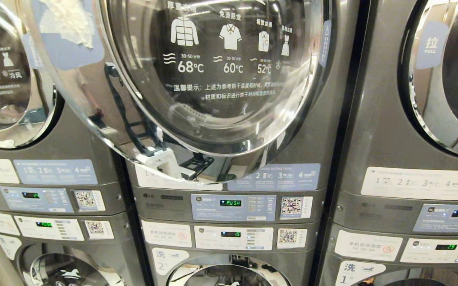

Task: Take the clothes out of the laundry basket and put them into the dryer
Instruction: Open the dryer

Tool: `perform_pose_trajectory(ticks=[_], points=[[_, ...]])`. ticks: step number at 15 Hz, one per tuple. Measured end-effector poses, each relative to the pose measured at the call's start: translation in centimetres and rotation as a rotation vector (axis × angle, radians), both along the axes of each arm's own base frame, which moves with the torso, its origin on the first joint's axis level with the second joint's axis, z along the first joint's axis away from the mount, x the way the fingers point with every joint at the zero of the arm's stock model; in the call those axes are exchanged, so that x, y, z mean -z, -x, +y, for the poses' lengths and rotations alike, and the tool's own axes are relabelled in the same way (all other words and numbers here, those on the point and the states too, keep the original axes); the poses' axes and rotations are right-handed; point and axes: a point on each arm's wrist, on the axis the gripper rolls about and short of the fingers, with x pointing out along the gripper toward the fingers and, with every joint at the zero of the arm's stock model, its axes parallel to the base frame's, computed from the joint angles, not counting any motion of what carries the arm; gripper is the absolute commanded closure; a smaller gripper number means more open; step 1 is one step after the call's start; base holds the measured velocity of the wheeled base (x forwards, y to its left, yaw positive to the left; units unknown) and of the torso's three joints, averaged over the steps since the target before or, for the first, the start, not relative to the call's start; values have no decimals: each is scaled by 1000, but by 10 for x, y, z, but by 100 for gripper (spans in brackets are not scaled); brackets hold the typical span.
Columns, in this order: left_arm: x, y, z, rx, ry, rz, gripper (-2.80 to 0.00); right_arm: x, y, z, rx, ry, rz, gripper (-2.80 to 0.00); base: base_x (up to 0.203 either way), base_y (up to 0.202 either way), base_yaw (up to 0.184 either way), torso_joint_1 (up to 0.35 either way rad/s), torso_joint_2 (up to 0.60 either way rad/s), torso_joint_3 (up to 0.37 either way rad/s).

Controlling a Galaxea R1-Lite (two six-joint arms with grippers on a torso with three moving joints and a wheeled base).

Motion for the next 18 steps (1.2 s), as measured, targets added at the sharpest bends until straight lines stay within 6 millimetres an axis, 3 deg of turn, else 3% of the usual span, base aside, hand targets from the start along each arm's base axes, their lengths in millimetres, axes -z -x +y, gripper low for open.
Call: perform_pose_trajectory(ticks=[11, 12, 15, 18], points=[[0, 0, 0, 1, -3, -1, 0, 0, 0, 0, -1, 8, 0, -280, -178, 0, 1, 1, 1, 3], [0, 0, 0, 1, -8, -1, 0, 0, 0, 0, -1, 16, 1, 0, 0, 0, 0, 0, 0, 0], [-3, 0, 0, 12, -32, -19, 0, 0, 0, 0, -2, 24, 3, 0, 0, 0, 0, 11, 2, -3], [-46, 8, -2, 83, -40, -123, 0, 0, 0, 0, -1, 20, 3, 0, 0, 0, 0, 0, 0, 0]])
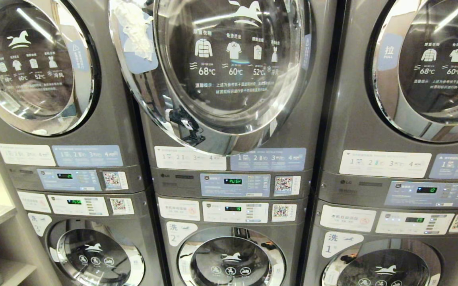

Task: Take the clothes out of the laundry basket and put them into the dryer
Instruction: Open the dryer

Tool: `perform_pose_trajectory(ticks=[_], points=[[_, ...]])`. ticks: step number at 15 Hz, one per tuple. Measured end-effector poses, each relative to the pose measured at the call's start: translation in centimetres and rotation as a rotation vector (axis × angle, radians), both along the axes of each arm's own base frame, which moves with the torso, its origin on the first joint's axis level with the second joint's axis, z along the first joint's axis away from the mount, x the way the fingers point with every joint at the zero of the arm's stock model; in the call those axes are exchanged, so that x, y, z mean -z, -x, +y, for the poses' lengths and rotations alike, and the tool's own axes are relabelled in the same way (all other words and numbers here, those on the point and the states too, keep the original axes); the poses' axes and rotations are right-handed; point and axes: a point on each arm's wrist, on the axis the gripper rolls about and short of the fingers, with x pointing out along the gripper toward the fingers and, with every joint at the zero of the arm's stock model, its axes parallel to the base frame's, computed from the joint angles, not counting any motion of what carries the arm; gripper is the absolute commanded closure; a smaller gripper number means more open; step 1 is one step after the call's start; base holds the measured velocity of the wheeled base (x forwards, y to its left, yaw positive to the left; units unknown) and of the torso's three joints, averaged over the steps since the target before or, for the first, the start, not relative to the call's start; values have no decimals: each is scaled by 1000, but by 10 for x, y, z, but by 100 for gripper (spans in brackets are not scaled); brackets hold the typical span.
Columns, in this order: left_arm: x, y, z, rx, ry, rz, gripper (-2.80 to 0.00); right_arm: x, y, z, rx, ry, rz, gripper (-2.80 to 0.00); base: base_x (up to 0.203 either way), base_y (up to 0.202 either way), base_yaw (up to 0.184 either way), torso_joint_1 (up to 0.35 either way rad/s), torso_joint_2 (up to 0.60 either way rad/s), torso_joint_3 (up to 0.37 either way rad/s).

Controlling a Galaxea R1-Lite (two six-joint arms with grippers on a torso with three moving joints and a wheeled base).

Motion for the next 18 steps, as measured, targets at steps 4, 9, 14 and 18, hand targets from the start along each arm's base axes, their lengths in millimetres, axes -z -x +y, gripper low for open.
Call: perform_pose_trajectory(ticks=[4, 9, 14, 18], points=[[-102, -33, -1, 102, 9, -32, 0, 0, 0, 0, -6, 5, 0, 0, 0, 0, 0, 0, 0, 0], [-212, -183, -20, 351, 9, -63, 0, 0, 0, 0, 0, -11, -1, 0, 0, 0, 0, 0, 0, 0], [-225, -298, -25, 485, -54, -98, 0, 0, 0, 0, 1, -20, -2, 0, 0, 0, 0, 0, 0, 0], [-210, -332, -25, 454, -90, -65, 0, 0, 0, 0, 2, -22, -2, 0, 0, 0, 0, 0, 0, 0]])
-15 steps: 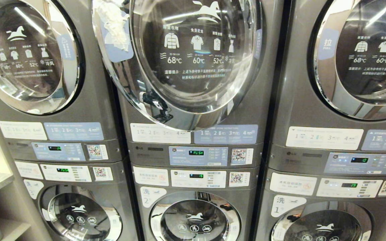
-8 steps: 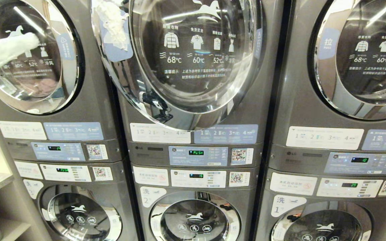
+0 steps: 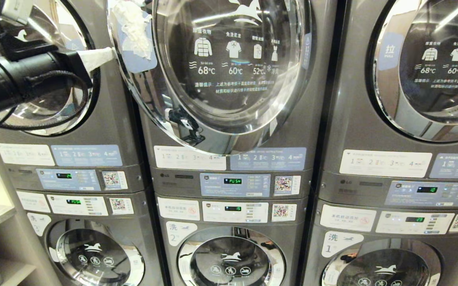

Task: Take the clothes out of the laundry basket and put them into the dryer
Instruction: Open the dryer

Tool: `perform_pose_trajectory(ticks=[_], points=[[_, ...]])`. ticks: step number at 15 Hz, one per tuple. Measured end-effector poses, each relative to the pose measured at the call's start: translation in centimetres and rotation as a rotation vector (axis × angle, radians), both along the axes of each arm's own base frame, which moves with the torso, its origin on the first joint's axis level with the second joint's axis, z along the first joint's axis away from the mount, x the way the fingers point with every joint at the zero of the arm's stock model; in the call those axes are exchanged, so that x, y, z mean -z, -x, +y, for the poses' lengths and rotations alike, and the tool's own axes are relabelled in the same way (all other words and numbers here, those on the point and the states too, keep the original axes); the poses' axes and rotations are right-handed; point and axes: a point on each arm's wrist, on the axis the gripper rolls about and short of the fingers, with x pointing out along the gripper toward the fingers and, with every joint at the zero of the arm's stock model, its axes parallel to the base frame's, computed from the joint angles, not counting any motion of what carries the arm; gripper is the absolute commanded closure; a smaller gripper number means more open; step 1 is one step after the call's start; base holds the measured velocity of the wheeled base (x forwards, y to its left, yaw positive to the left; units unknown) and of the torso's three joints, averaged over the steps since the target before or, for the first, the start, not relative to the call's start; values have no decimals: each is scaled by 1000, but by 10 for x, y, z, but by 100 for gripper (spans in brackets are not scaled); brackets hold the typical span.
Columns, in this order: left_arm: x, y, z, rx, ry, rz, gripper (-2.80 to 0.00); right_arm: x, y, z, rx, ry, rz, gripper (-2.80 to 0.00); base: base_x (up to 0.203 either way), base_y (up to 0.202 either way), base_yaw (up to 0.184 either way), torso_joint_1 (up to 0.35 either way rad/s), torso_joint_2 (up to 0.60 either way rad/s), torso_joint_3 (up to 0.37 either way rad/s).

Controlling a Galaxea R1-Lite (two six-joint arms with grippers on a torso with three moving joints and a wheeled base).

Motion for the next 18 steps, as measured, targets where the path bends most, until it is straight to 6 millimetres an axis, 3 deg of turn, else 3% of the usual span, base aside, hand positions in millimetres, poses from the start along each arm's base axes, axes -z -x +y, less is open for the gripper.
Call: perform_pose_trajectory(ticks=[3, 6, 8, 13, 15, 18], points=[[4, -12, -2, -9, -12, 2, 0, 0, 0, 0, 0, 0, 0, 0, 0, 0, 0, 0, 0, 0], [7, -9, -14, 193, -44, 7, 0, 0, 0, 0, -1, 4, 1, 0, 0, 0, 0, 0, 0, 0], [10, 8, -21, 323, -59, 16, 0, 0, 0, 0, 0, 4, 1, 0, 0, 0, 0, 0, 0, 0], [30, 69, -23, 369, -51, 80, 0, 0, 0, 0, -3, 15, 2, 0, 0, 0, 0, 0, 0, 0], [24, 78, -25, 359, -51, 54, 0, 0, 0, 0, -3, 17, 3, 0, 0, 0, 0, 0, 0, 0], [2, 74, -55, 432, -44, -14, 0, 0, 0, 0, -5, 15, 2, 0, 0, 0, 0, 0, 0, 0]])
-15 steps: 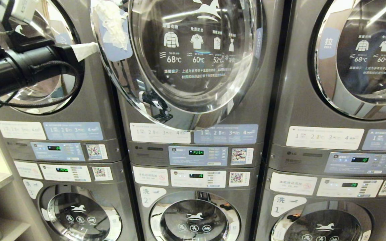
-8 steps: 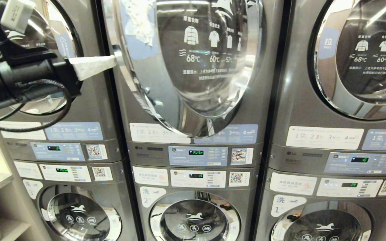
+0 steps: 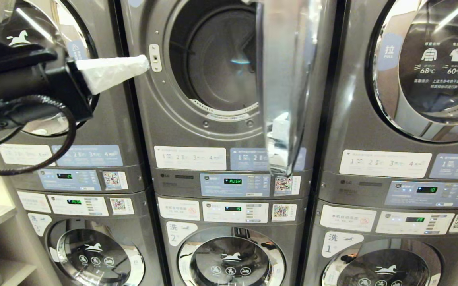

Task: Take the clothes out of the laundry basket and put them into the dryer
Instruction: Open the dryer

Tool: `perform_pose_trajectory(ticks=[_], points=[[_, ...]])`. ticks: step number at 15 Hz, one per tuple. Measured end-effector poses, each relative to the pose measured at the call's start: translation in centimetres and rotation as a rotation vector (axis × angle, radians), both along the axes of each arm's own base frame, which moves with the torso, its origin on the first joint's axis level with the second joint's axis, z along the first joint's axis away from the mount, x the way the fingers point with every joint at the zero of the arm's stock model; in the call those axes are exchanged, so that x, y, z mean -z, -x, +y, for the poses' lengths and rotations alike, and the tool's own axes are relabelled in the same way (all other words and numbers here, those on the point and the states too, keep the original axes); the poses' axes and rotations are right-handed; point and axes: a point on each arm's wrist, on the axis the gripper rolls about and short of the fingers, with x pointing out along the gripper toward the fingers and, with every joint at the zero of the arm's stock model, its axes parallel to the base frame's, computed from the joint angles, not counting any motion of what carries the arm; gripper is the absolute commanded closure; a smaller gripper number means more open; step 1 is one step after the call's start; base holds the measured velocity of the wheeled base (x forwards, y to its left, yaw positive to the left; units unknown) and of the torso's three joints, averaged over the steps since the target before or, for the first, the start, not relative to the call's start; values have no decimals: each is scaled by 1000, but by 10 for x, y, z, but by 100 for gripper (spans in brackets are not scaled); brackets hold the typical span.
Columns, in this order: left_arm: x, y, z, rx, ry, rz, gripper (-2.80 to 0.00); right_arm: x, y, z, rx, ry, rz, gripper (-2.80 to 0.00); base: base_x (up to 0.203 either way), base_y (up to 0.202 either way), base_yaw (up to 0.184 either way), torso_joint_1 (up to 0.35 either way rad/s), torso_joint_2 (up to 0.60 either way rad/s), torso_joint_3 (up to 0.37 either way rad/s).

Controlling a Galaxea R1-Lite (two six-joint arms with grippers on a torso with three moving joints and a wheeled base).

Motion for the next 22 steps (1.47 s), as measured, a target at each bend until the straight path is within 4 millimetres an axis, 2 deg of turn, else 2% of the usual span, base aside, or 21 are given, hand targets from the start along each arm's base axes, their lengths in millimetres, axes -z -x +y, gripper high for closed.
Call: perform_pose_trajectory(ticks=[2, 4, 6, 8, 9, 11, 14, 16, 19, 22], points=[[-11, -7, -25, 22, 21, -24, 0, 0, 0, 0, -4, 6, 0, 0, 0, 0, 0, 0, 0, 0], [-8, -14, -34, -87, 42, -1, 0, -4, 1, 1, -31, 55, -19, 0, 0, 0, 0, 0, 0, 0], [2, -12, -20, -275, 64, 59, 0, -36, 10, 3, -133, 71, -128, 0, 0, 0, 0, 0, 0, 0], [28, 0, 14, -465, 45, 169, 0, -78, 16, 6, -256, 67, -191, 0, 0, 0, 0, 0, 0, 0], [40, 14, 29, -525, 31, 216, 0, -100, 18, 7, -310, 47, -220, 0, 0, 0, 0, 0, 0, 0], [66, 58, 53, -629, 4, 317, 0, -141, 13, 10, -455, -17, -230, 0, 0, 0, 0, 0, 0, 0], [108, 130, 70, -732, -1, 457, 0, -177, -15, 12, -576, -51, -223, 0, 0, 0, 0, 0, 0, 0], [137, 169, 75, -772, -1, 514, 0, -198, -39, 13, -593, -46, -244, 0, 0, 0, 0, 0, 0, 0], [178, 210, 79, -819, -15, 516, 0, -217, -74, 12, -558, -35, -247, 0, 0, 0, 0, 0, 0, 0], [212, 233, 80, -849, -25, 446, 0, -227, -114, 9, -429, -46, -237, 0, 0, 0, 0, 0, 0, 0]])
